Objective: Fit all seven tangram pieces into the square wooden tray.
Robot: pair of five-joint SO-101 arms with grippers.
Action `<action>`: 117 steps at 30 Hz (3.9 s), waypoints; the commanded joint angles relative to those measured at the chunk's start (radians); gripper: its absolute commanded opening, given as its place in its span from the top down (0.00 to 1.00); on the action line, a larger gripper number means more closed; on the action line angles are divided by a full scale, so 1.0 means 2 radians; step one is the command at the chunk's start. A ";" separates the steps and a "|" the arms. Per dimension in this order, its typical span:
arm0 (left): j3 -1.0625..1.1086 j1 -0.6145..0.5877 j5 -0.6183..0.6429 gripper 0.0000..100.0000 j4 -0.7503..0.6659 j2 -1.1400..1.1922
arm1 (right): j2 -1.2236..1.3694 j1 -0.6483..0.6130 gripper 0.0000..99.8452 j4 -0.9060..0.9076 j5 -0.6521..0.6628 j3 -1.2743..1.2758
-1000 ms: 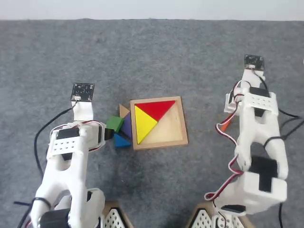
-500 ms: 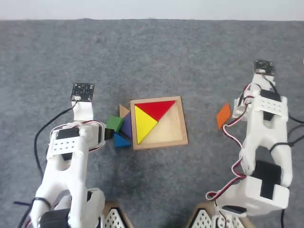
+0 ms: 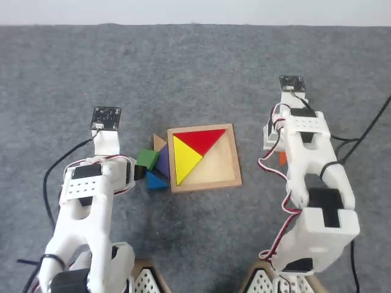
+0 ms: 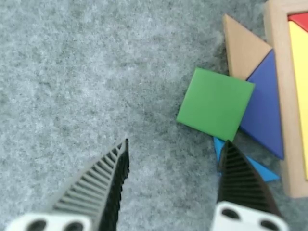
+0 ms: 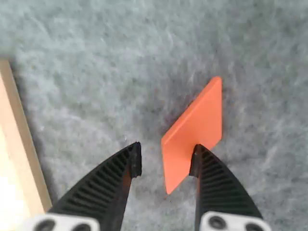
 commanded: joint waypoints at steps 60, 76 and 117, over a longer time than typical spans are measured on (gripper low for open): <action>0.005 0.000 0.002 0.71 -0.021 -0.016 | 0.028 0.112 0.74 0.000 0.097 -0.025; 0.010 0.000 0.002 0.71 -0.025 -0.016 | 0.029 0.102 0.92 0.003 0.110 -0.028; 0.007 0.001 0.002 0.71 -0.024 -0.021 | 0.107 -0.220 0.99 0.090 -0.132 -0.189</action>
